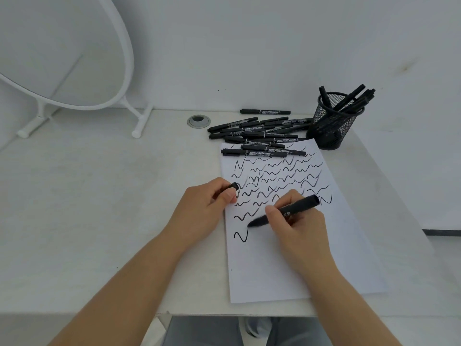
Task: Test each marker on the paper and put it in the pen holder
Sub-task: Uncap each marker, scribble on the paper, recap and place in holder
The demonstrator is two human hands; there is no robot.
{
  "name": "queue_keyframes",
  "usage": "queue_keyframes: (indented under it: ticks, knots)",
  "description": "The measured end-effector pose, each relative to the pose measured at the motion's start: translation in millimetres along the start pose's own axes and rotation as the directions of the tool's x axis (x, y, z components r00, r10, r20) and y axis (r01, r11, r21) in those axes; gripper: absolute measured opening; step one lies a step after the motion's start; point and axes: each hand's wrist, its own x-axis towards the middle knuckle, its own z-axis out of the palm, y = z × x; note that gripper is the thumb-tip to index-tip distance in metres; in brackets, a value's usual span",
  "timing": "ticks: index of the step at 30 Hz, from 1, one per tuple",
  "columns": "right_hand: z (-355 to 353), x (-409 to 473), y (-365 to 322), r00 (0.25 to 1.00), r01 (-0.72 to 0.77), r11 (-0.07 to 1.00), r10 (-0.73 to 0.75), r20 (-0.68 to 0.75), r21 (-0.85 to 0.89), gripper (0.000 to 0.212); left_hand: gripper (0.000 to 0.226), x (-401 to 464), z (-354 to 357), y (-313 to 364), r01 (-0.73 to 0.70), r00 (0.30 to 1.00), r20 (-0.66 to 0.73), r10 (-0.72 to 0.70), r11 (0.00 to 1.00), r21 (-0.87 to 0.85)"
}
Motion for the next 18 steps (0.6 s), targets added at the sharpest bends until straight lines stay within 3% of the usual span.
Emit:
queue_keyframes:
  ticks: [6,13,18]
  knots:
    - [-4,0,-3,0.995,0.059,0.978,-0.042,-0.088,0.198,0.013,0.013,-1,2,3,-0.069,0.997,0.018,0.069,0.998,0.011]
    - [-13,4,-3,0.979,-0.097,0.840,0.176,-0.099,0.534,0.017,0.028,-3,1,6,-0.114,0.993,0.030,0.114,0.993,0.000]
    - [-12,3,-2,0.984,-0.119,0.856,0.170,-0.058,0.502,0.017,0.026,-4,3,9,-0.146,0.988,0.051,0.146,0.989,-0.013]
